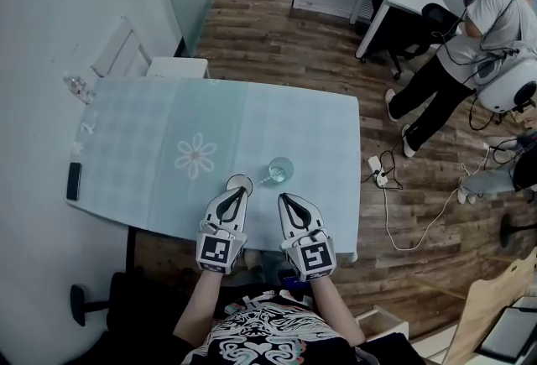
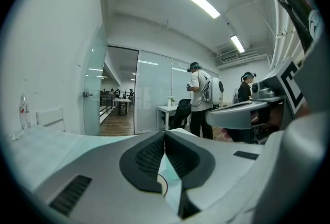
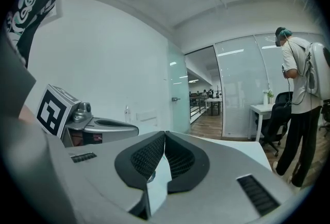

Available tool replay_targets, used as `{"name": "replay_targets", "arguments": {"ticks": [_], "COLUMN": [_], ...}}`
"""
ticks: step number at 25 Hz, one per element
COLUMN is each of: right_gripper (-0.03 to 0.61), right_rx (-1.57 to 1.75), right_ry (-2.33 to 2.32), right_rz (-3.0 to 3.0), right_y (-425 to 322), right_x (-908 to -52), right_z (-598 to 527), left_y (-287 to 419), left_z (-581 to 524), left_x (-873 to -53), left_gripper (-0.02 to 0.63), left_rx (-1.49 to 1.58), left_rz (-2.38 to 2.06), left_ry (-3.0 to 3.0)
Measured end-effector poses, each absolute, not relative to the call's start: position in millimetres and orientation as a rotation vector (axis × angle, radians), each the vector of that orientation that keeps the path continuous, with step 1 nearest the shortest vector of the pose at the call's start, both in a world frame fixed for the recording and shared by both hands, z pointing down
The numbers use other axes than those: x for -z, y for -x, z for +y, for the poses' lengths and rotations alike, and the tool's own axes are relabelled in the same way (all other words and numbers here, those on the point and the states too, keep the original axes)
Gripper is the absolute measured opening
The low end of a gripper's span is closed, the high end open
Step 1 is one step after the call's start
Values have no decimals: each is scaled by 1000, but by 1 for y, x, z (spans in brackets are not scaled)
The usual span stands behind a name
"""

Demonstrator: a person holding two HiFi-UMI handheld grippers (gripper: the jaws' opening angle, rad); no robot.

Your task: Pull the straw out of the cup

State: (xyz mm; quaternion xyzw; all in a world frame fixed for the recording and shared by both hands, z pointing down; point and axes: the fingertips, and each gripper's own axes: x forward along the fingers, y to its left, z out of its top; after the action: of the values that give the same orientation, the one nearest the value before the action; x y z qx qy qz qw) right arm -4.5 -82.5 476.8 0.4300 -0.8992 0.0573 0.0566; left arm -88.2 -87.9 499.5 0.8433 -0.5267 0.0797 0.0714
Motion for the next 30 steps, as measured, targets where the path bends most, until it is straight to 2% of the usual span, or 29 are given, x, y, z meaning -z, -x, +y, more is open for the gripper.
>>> {"name": "replay_targets", "arguments": {"ticks": [7, 19, 30], "right_gripper": [20, 35, 44], "right_rx": [-229, -241, -179], "right_ry": [-1247, -1194, -1142], "right_rz": [-2708, -2702, -2631], "right_y": [10, 7, 2], "right_x": [-500, -514, -541], "right_z": [-84, -95, -109], "left_y": [84, 62, 52], "left_z": [-87, -99, -110], "left_x": [-527, -557, -564], "left_gripper": [13, 113, 114], "left_rx": [-267, -299, -312], "left_rz": [-1518, -1388, -1363], "left_ry": [-2478, -2433, -2441]}}
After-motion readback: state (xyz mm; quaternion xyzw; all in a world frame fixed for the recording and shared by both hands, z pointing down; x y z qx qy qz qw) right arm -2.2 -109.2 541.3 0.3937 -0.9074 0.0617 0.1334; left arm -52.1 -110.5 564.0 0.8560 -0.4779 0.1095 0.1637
